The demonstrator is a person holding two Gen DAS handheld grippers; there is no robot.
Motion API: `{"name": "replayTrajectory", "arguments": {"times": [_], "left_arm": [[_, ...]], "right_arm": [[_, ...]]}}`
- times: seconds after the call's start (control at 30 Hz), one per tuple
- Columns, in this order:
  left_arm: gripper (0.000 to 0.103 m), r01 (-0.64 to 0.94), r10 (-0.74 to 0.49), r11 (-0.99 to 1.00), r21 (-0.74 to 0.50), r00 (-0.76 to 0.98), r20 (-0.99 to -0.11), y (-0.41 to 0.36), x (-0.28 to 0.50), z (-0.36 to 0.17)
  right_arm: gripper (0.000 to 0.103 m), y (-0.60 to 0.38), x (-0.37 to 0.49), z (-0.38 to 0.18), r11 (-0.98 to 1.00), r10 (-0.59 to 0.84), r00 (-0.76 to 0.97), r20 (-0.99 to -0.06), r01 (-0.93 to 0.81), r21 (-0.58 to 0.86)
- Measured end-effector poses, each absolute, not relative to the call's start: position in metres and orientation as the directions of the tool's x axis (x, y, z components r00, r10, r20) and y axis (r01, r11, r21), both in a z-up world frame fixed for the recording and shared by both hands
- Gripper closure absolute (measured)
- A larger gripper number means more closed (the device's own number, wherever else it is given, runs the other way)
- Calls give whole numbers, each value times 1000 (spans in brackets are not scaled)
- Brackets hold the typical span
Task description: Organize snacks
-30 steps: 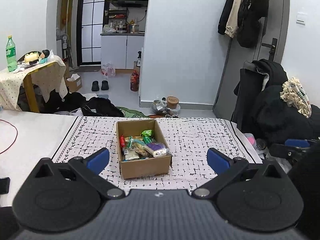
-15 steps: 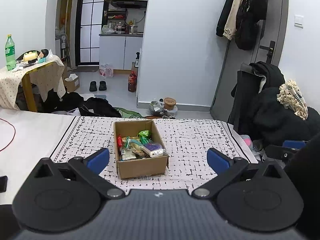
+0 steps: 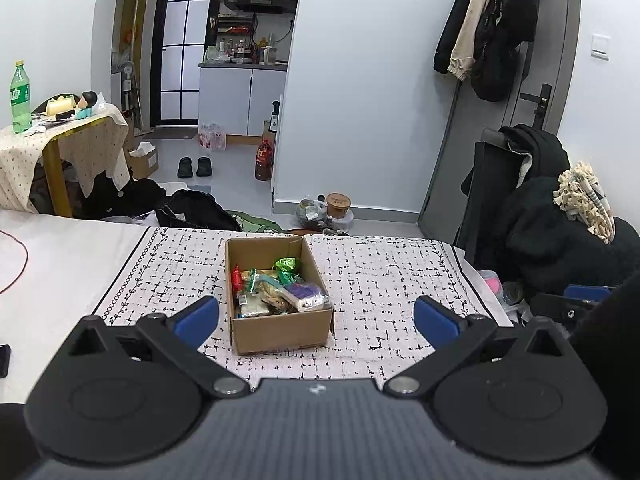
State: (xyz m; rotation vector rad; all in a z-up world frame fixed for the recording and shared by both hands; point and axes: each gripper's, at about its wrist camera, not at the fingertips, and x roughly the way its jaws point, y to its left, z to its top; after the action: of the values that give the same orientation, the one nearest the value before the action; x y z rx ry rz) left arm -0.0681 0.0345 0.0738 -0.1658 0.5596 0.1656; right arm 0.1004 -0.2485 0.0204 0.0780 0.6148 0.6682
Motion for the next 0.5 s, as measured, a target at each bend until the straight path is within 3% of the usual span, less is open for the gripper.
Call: {"name": "replayTrajectory", "arguments": {"times": [0.5], "left_arm": [[0, -197, 111, 975, -98, 827, -551, 33, -66, 74]], "right_arm": [[0, -248, 102, 20, 788, 602, 606, -520, -555, 265]]}}
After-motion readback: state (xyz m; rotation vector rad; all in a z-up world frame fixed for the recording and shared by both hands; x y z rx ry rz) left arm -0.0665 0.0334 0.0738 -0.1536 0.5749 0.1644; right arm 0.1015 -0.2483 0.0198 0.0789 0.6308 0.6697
